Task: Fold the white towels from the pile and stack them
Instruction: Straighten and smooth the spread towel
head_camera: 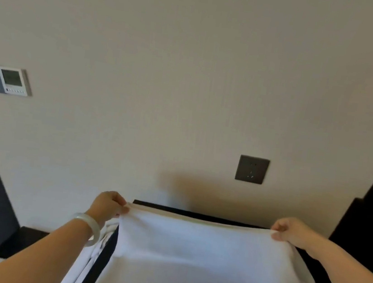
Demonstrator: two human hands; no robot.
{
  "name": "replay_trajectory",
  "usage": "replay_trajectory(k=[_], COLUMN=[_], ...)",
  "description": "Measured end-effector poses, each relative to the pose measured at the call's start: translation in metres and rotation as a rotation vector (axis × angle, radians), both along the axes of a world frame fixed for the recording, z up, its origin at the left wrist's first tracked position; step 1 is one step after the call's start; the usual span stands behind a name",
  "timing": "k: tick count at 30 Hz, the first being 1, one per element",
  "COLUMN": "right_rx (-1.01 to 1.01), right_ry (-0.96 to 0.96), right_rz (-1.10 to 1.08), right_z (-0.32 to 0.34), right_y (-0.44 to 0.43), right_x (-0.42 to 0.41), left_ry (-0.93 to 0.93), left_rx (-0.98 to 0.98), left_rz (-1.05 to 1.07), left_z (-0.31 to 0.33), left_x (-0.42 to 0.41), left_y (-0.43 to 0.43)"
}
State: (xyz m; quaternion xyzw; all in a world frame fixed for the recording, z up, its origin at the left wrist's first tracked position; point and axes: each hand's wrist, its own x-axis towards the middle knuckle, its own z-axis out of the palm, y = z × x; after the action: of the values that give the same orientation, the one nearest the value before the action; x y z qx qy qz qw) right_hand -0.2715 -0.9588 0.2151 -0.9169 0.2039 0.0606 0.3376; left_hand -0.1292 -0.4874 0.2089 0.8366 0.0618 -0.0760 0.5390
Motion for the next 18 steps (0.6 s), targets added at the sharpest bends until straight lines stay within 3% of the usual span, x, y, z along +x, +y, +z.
replay_trajectory(k=[5, 9, 11, 14, 18], right_rx=[-0.130, -0.371, -0.564, -0.755, -0.627], right_ry=[-0.045, -0.053, -0.072, -0.115, -0.125], right_rz=[-0.005, -0.071, -0.068, -0.002, 0.369], right_z=[-0.024, -0.050, -0.065, -0.088, -0.128], right_y=[-0.004, 0.001, 0.013, 0.052, 0.141], right_x=[0.033, 0.049, 0.054, 0.058, 0.055], left_ry=[-0.072, -0.045, -0.010, -0.086, -0.433], left_rx=[0.138, 0.012, 0.046, 0.271, 0.750], left_rz=[0.074, 0.193, 0.133, -0.046, -0.340], left_z=[-0.018, -0.035, -0.050, -0.075, -0.124], left_x=[0.032, 0.060, 0.059, 0.031, -0.032], left_y=[-0.020, -0.041, -0.046, -0.044, -0.044])
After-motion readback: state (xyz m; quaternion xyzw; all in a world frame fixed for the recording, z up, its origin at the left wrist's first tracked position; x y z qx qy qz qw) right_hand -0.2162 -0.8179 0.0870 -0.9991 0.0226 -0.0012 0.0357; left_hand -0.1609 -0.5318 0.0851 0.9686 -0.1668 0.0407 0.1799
